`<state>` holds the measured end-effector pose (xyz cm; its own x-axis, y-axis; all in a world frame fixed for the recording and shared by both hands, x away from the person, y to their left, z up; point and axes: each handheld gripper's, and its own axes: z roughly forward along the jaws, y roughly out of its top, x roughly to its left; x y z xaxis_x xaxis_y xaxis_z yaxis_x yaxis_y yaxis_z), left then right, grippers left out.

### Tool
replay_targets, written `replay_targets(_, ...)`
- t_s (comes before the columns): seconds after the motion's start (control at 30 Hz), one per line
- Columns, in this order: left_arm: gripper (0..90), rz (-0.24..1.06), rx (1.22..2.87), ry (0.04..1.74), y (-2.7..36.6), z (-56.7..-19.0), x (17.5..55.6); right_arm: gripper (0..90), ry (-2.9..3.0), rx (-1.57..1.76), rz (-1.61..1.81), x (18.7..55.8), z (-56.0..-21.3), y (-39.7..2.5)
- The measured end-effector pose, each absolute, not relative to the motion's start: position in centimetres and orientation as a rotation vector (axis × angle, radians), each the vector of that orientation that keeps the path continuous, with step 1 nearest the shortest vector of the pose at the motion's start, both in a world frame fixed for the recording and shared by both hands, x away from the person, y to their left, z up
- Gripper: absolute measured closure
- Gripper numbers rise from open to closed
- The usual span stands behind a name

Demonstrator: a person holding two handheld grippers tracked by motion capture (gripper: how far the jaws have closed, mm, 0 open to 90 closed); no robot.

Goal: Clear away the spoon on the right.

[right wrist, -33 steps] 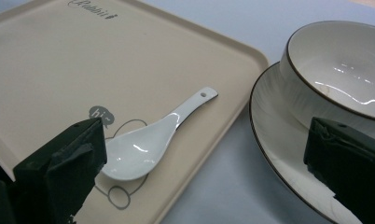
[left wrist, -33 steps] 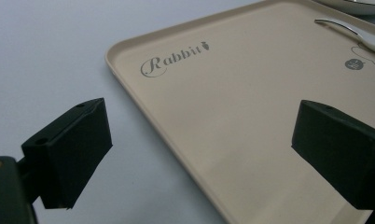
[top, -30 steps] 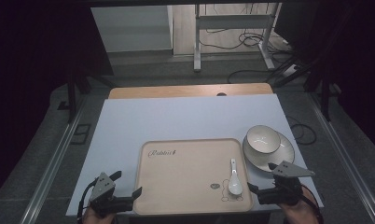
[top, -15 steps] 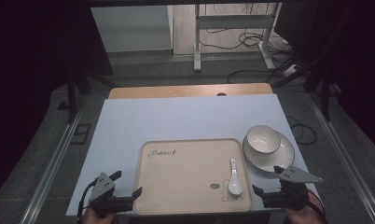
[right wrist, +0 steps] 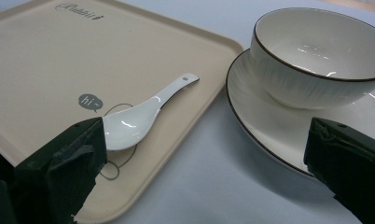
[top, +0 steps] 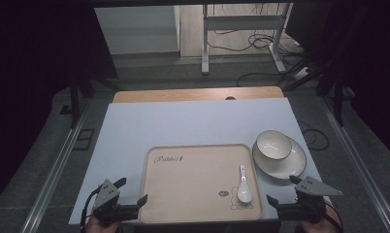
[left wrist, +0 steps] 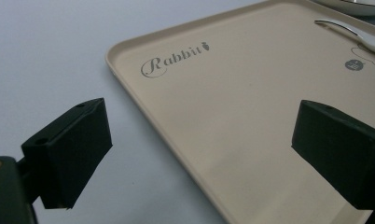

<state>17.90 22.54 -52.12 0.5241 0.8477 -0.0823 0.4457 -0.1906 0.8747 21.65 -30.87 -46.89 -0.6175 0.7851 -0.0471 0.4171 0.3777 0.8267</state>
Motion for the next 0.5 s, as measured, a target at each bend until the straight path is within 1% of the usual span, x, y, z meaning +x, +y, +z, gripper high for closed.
replay_targets(0.5,4.4,0.535,1.817,1.075,22.6,-52.1,17.9,0.0,2.162,1.057,1.131,20.7,-46.8,-32.1)
